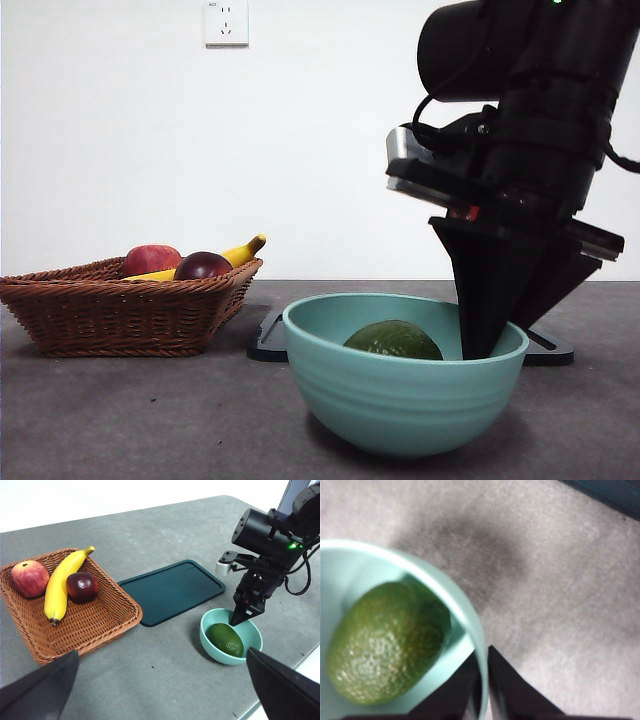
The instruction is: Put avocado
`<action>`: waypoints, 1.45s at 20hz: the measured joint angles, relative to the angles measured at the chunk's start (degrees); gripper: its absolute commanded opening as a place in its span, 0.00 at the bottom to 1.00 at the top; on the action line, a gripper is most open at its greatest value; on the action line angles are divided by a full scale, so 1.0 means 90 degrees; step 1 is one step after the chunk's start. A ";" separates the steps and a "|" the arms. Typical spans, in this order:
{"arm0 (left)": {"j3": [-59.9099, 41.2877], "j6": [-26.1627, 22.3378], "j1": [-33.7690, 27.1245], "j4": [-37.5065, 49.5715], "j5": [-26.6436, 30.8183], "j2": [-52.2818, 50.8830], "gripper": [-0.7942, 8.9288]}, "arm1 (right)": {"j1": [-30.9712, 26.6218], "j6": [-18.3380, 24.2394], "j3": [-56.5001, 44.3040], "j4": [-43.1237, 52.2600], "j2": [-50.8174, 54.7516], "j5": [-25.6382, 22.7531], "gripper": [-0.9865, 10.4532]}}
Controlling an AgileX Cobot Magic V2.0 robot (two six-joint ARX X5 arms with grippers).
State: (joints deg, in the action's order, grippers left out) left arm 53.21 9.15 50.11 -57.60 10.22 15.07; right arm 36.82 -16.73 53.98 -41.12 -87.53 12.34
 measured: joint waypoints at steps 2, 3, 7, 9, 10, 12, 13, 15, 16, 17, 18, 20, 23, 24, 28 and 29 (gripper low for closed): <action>-0.0002 0.0000 0.0000 0.0000 0.0000 0.0000 0.79 | -0.0007 -0.0172 0.0243 -0.0284 -0.0002 -0.0019 0.09; -0.0002 0.0000 0.0000 0.0002 0.0000 0.0000 0.79 | -0.0041 -0.0231 0.0464 -0.0427 -0.0005 -0.0063 0.09; -0.0002 -0.0002 0.0000 0.0024 0.0000 0.0000 0.79 | -0.0389 -0.0340 0.1511 -0.0959 -0.0243 -0.0197 0.09; -0.0002 -0.0029 0.0000 0.0124 0.0000 0.0000 0.79 | -0.0695 -0.0333 0.2064 -0.1222 -0.0580 -0.0228 0.09; -0.0002 -0.0032 0.0000 0.0177 0.0000 0.0000 0.79 | -0.0831 -0.0304 0.2336 -0.1319 -0.0765 -0.0228 0.09; -0.0002 -0.0032 0.0000 0.0284 0.0000 0.0000 0.79 | -0.1129 -0.0182 0.2965 -0.1481 -0.1248 -0.0226 0.09; -0.0002 -0.0032 0.0000 0.0284 0.0000 0.0000 0.79 | -0.1280 -0.0117 0.3305 -0.1540 -0.1542 -0.0228 0.09; -0.0002 -0.0032 0.0000 0.0284 0.0000 0.0000 0.79 | -0.1566 0.0005 0.3886 -0.1535 -0.2164 -0.0231 0.09; 0.0000 -0.0032 0.0000 0.0284 0.0000 0.0000 0.79 | -0.1668 0.0039 0.4090 -0.1518 -0.2443 -0.0233 0.09; -0.0002 -0.0032 0.0000 0.0284 0.0000 0.0000 0.79 | -0.1763 0.0051 0.4274 -0.1486 -0.2713 -0.0233 0.09; -0.0002 -0.0032 0.0000 0.0284 0.0000 0.0000 0.79 | -0.1809 0.0053 0.4320 -0.1367 -0.2875 -0.0236 0.09; -0.0002 -0.0032 0.0000 0.0282 0.0000 0.0000 0.79 | -0.1821 0.0063 0.4323 -0.1316 -0.3067 -0.0243 0.09; -0.0002 -0.0032 0.0000 0.0284 0.0000 0.0000 0.79 | -0.1824 0.0095 0.4333 -0.1314 -0.3162 -0.0393 0.09; -0.0002 -0.0032 0.0000 0.0284 0.0000 0.0000 0.79 | -0.1826 0.0095 0.4333 -0.1311 -0.3162 -0.0389 0.09; -0.0002 -0.0032 0.0000 0.0284 0.0000 0.0000 0.79 | -0.1836 0.0097 0.4333 -0.1355 -0.3162 -0.0389 0.33; -0.0002 -0.0032 0.0000 0.0284 0.0000 0.0000 0.79 | -0.1841 0.0097 0.4333 -0.1389 -0.3162 -0.0403 0.44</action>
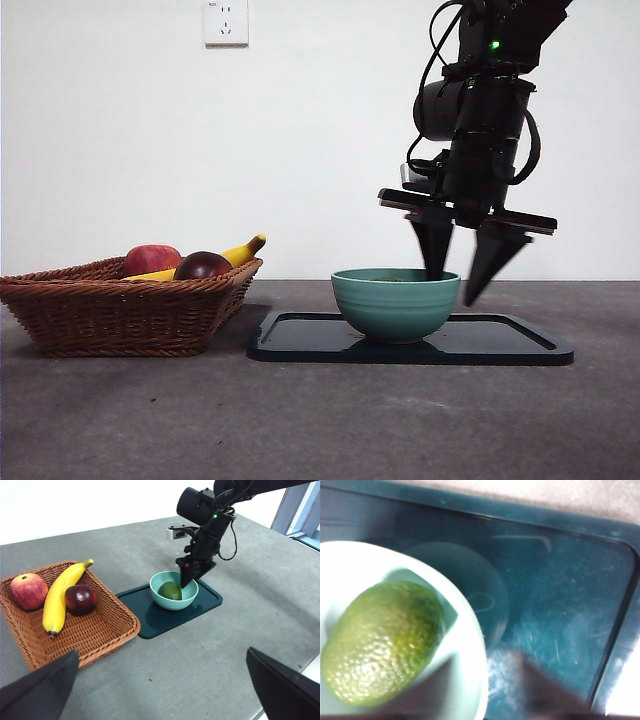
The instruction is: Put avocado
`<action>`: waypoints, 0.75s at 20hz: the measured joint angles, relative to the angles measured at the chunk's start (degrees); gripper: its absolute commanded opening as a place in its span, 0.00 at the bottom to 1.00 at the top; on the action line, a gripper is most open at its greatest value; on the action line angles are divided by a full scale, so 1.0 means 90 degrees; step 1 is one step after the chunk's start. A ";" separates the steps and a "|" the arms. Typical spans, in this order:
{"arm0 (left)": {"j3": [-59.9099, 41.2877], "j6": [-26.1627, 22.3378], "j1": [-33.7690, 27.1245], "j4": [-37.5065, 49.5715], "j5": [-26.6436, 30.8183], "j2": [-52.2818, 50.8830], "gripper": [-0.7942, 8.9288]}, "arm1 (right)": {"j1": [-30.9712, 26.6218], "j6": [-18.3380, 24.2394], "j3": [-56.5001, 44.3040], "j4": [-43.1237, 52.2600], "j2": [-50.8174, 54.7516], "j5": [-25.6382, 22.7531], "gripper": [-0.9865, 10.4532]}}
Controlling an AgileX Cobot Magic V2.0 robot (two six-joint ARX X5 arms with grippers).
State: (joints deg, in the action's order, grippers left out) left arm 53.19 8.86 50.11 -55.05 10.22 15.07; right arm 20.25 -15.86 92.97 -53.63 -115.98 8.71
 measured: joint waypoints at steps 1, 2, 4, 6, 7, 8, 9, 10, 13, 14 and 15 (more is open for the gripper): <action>0.0000 0.0000 0.0000 0.0000 0.0000 0.0000 0.79 | 0.0000 0.0000 0.0002 -0.0066 0.0000 -0.0163 0.51; 0.0000 0.0000 0.0000 0.0000 0.0000 0.0000 0.79 | -0.0002 0.0007 0.0002 -0.0211 0.0010 -0.0396 0.55; 0.0000 0.0000 0.0000 0.0002 0.0000 0.0000 0.79 | -0.0005 0.0192 0.0002 -0.0612 0.0221 -0.0894 0.55; 0.0000 0.0000 0.0000 0.0000 0.0000 0.0000 0.79 | -0.0005 0.0449 0.0002 -0.0872 0.1003 -0.0996 0.55; 0.0000 0.0000 0.0000 0.0000 0.0000 0.0000 0.79 | 0.0032 0.0544 0.0002 -0.1044 0.1506 -0.1141 0.55; 0.0000 0.0000 0.0000 0.0000 0.0000 0.0000 0.79 | 0.0109 0.0578 0.0002 -0.1175 0.1950 -0.1498 0.55; 0.0000 0.0000 0.0000 0.0000 0.0000 0.0000 0.79 | 0.0260 0.0602 0.0000 -0.1260 0.2492 -0.1965 0.55; 0.0000 0.0000 0.0000 0.0000 0.0000 0.0000 0.79 | 0.0425 0.0614 -0.0073 -0.1275 0.3043 -0.2164 0.55; 0.0000 -0.0019 0.0000 0.0002 0.0000 0.0000 0.79 | 0.1015 0.0619 -0.1066 -0.1212 0.4869 -0.2465 0.55; 0.0000 -0.0027 0.0000 0.0000 0.0000 0.0000 0.79 | 0.1183 0.0619 -0.1484 -0.1129 0.5345 -0.2472 0.55; 0.0000 -0.0034 0.0000 0.0002 0.0002 0.0000 0.79 | 0.1382 0.0614 -0.1999 -0.1052 0.5892 -0.2472 0.55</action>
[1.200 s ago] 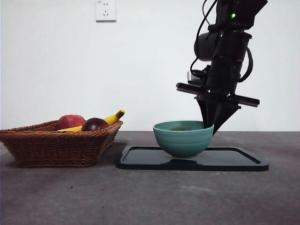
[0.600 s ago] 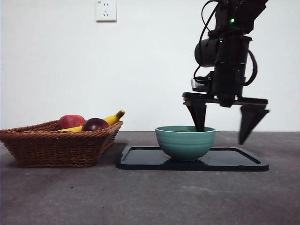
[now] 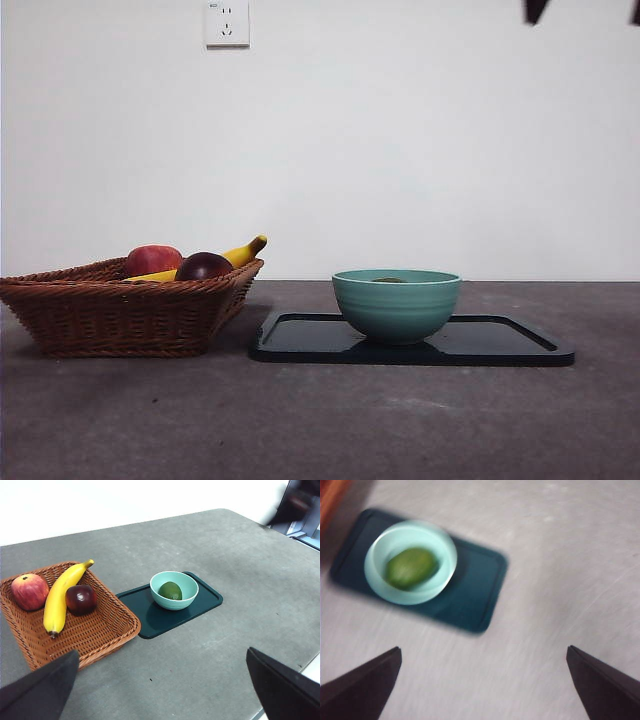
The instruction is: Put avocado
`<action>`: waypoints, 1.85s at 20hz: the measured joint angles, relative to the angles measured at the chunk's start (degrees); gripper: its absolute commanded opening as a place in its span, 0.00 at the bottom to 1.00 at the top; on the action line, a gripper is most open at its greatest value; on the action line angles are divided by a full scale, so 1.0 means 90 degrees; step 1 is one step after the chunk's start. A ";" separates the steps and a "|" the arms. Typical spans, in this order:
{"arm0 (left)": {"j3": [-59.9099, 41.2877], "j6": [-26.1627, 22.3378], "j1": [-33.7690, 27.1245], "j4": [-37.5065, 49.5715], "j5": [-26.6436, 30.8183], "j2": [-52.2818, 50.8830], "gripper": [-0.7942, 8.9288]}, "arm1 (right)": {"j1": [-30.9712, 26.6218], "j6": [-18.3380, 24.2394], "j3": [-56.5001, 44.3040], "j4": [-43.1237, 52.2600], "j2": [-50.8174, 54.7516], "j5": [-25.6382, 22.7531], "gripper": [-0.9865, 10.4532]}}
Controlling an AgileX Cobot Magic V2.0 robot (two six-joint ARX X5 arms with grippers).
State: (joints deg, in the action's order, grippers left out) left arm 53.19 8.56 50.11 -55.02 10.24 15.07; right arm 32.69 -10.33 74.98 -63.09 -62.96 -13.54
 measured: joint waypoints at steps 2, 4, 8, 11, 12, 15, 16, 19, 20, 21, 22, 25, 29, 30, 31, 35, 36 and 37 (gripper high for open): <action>0.0000 -0.0007 0.0000 0.0000 -0.0002 0.0000 0.79 | 0.0389 -0.0070 -0.0971 0.0119 0.1195 0.0010 0.55; 0.0000 -0.0010 0.0000 0.0000 0.0000 0.0000 0.79 | 0.0697 -0.0192 -0.1603 0.0141 0.2385 0.0019 0.55; 0.0002 -0.0010 0.0000 0.0000 -0.0002 0.0000 0.79 | 0.0952 -0.0425 -0.2237 -0.0090 0.3813 0.0175 0.55; 0.0000 -0.0010 0.0000 0.0000 -0.0002 0.0000 0.79 | 0.0957 -0.0624 -0.2348 -0.0131 0.4243 0.0170 0.55; 0.0000 -0.0010 0.0000 0.0000 -0.0002 0.0000 0.79 | 0.0957 -0.0639 -0.2346 -0.0117 0.4323 0.0172 0.55; 0.0002 -0.0010 0.0000 -0.0002 -0.0002 0.0000 0.79 | 0.0957 -0.0675 -0.2346 -0.0080 0.4345 0.0172 0.55; 0.0000 -0.0010 0.0000 0.0000 -0.0002 0.0000 0.74 | 0.0957 -0.0675 -0.2346 -0.0080 0.4345 0.0175 0.52; 0.0000 -0.0015 0.0000 -0.0002 -0.0002 0.0000 0.13 | 0.0957 -0.0716 -0.2346 -0.0075 0.4345 0.0172 0.12; 0.0000 -0.0005 0.0000 0.0005 -0.0002 0.0000 0.14 | 0.0957 -0.0714 -0.2346 -0.0051 0.4345 0.0175 0.12; 0.0000 0.0002 0.0000 0.0002 -0.0002 0.0000 0.14 | 0.0957 -0.0714 -0.2346 -0.0032 0.4345 0.0175 0.12; 0.0000 0.0005 0.0000 0.0002 -0.0002 0.0000 0.14 | 0.0957 -0.0714 -0.2346 -0.0032 0.4345 0.0172 0.12; 0.0000 0.0005 0.0000 0.0002 -0.0002 0.0000 0.14 | 0.0957 -0.0714 -0.2346 -0.0029 0.4345 0.0172 0.12; 0.0000 0.0005 0.0000 0.0002 -0.0002 0.0000 0.14 | 0.0957 -0.0716 -0.2346 -0.0029 0.4345 0.0172 0.12; 0.0000 0.0005 0.0000 0.0002 -0.0002 0.0000 0.14 | 0.0957 -0.0714 -0.2346 -0.0029 0.4345 0.0172 0.12; 0.0000 0.0005 0.0000 0.0002 -0.0002 0.0000 0.14 | 0.0957 -0.0716 -0.2346 -0.0029 0.4345 0.0172 0.12; 0.0000 0.0002 -0.0947 0.0000 -0.0131 0.0000 0.14 | 0.0957 -0.0714 -0.2346 -0.0029 0.4345 0.0172 0.12; 0.0000 -0.0061 -0.1460 0.0007 -0.0126 0.0000 0.14 | 0.0957 -0.0716 -0.2346 -0.0027 0.4345 0.0172 0.12; -0.0019 -0.0211 -0.2042 0.0061 -0.0121 -0.0002 0.14 | 0.0957 -0.0716 -0.2346 -0.0029 0.4345 0.0172 0.12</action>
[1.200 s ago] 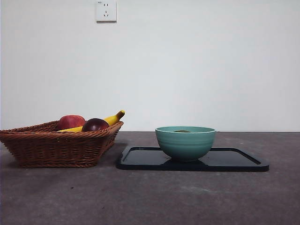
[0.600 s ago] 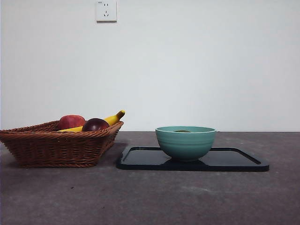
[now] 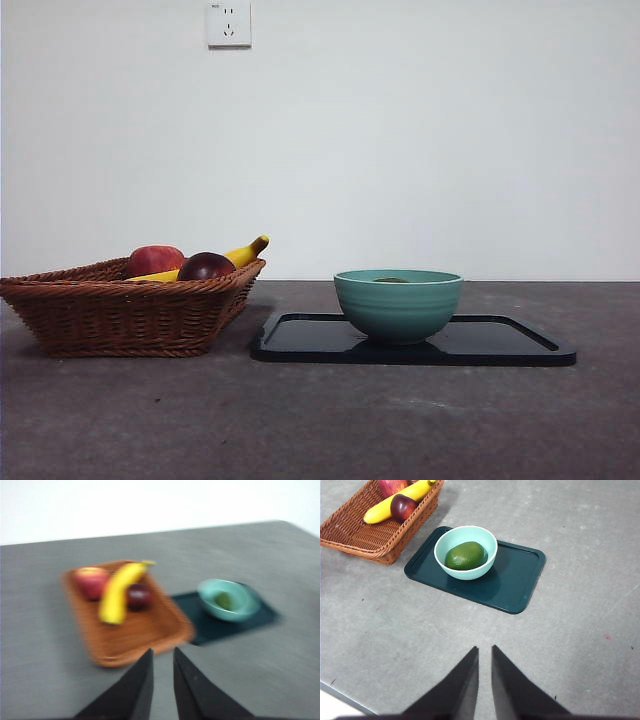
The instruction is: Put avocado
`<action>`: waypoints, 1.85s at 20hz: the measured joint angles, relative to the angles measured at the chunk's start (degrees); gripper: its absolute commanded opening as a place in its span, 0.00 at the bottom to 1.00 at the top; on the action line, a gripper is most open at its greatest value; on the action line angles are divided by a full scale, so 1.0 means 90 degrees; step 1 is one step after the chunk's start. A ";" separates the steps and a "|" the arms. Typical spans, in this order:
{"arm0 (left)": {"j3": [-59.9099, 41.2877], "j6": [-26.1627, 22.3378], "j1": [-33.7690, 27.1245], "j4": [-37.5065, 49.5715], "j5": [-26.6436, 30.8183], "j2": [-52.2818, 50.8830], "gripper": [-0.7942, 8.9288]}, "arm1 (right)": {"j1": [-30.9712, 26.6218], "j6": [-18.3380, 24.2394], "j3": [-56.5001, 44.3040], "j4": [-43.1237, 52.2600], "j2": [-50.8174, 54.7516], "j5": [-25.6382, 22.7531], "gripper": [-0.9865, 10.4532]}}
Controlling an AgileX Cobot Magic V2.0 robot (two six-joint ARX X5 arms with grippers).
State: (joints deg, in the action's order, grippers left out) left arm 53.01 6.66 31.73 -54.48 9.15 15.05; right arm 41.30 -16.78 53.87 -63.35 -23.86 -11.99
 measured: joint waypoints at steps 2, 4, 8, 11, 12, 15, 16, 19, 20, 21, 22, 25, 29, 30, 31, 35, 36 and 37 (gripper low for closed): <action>-0.0289 -0.0469 -0.1270 0.0481 -0.0049 -0.0034 0.14 | 0.0000 0.0000 0.0000 0.0002 0.0000 0.0000 0.12; -0.0993 -0.0916 -0.2373 0.1593 -0.0216 -0.0131 0.14 | 0.0000 0.0000 0.0000 0.0005 0.0000 0.0000 0.12; -0.3225 -0.0967 -0.3665 0.4053 -0.1734 -0.0556 0.14 | 0.0000 0.0000 0.0000 0.0005 0.0000 0.0000 0.12; -0.4923 -0.0141 -0.3946 0.5136 -0.1707 -0.0935 0.14 | 0.0000 0.0002 0.0000 0.0005 0.0000 0.0000 0.12; -0.5285 0.0148 -0.3910 0.5119 -0.1647 -0.1083 0.14 | 0.0000 0.0000 0.0000 0.0007 0.0000 0.0000 0.12; -0.5603 0.0493 -0.3551 0.5149 -0.1545 -0.1387 0.14 | 0.0000 0.0002 0.0000 0.0010 0.0000 0.0000 0.12; -0.5603 0.0512 -0.3393 0.5234 -0.1445 -0.1481 0.14 | 0.0000 0.0002 0.0000 0.0015 0.0000 0.0000 0.12; -0.5685 0.0372 -0.3215 0.5226 -0.1333 -0.1639 0.14 | 0.0000 0.0002 0.0000 0.0017 -0.0002 0.0000 0.12; -0.5685 0.0277 -0.3213 0.5204 -0.1338 -0.1642 0.14 | 0.0000 0.0002 0.0000 0.0017 0.0000 0.0000 0.12; -0.5685 0.0177 -0.3213 0.5102 -0.1336 -0.1639 0.14 | 0.0000 0.0002 0.0000 0.0017 0.0000 0.0000 0.12; -0.5685 0.0078 -0.3213 0.4947 -0.1336 -0.1639 0.14 | 0.0000 0.0000 0.0000 0.0017 0.0000 0.0000 0.12; -0.5685 -0.0090 -0.3213 0.4911 -0.1333 -0.1639 0.14 | 0.0000 0.0002 0.0000 0.0019 -0.0002 0.0000 0.12; -0.5685 -0.0155 -0.3201 0.4911 -0.1333 -0.1639 0.14 | 0.0000 0.0002 0.0000 0.0019 0.0000 0.0000 0.12; -0.5685 -0.0158 -0.3201 0.4911 -0.1333 -0.1639 0.14 | 0.0000 0.0002 0.0000 0.0019 0.0000 0.0000 0.12; -0.5685 -0.0158 -0.3201 0.4911 -0.1333 -0.1639 0.14 | 0.0000 0.0002 0.0000 0.0019 -0.0002 0.0000 0.12; -0.5685 -0.0158 -0.3201 0.4911 -0.1333 -0.1639 0.14 | 0.0000 0.0002 0.0000 0.0019 0.0000 0.0000 0.12; -0.5685 -0.0160 -0.3201 0.4911 -0.1333 -0.1639 0.14 | 0.0000 0.0002 0.0000 0.0019 0.0000 0.0000 0.12; -0.5685 -0.0158 -0.3201 0.4911 -0.1333 -0.1639 0.14 | 0.0000 0.0000 0.0000 0.0019 0.0000 0.0000 0.12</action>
State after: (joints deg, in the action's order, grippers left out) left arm 1.85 5.23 2.92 -10.28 -2.85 0.30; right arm 41.30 -16.78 53.87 -63.18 -23.86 -11.99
